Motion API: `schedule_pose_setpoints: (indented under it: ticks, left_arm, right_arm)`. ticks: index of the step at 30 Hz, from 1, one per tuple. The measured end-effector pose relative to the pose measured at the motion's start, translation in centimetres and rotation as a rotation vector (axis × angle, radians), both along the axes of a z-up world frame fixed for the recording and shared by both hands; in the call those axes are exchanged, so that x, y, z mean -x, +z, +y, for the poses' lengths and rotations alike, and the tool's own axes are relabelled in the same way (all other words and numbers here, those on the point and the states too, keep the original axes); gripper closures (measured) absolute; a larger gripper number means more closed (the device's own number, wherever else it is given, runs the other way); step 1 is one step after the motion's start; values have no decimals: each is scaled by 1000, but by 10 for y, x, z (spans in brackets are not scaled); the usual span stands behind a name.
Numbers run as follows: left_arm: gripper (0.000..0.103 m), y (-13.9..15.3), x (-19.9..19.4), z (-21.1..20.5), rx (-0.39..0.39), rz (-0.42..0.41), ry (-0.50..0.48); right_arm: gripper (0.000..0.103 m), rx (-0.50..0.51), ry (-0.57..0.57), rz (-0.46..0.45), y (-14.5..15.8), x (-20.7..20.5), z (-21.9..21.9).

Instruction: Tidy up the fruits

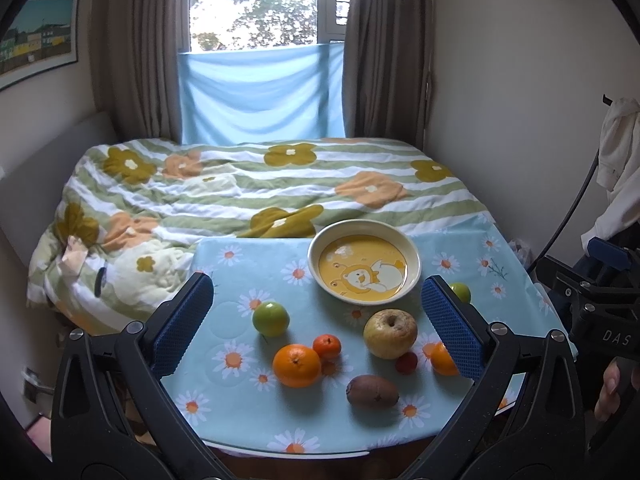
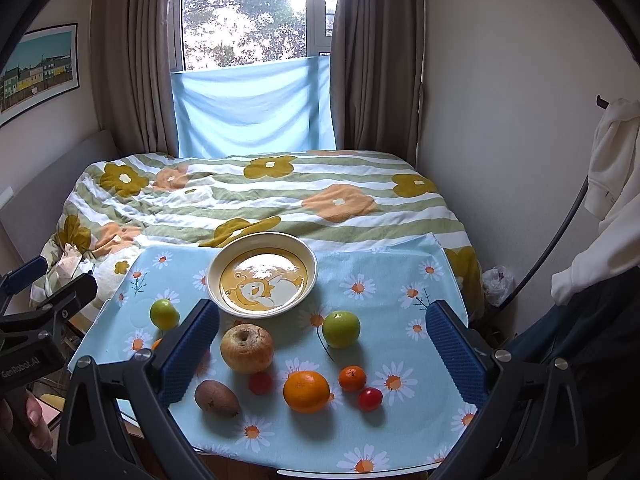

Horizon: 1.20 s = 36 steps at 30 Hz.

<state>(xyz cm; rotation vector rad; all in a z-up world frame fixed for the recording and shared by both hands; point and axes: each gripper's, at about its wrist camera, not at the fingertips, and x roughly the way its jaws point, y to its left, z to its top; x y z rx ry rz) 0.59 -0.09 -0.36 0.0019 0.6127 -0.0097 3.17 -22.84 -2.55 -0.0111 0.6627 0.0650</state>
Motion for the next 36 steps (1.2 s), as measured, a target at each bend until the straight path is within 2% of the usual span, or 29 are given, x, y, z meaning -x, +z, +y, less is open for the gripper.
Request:
schedule_pose_setpoints:
  ticks: [7,9,36]
  left_arm:
    - [0,2,2,-2,-2,-4,-2]
    - [0,3,3,-2,-3,-5,1]
    - [0,3,8,4,0,2,7]
  right_arm:
    - [0,6,1,-4,2,1,6]
    - [0,-2,8,-4,14,2,8]
    - [0,-5,10,-3,14,5,9]
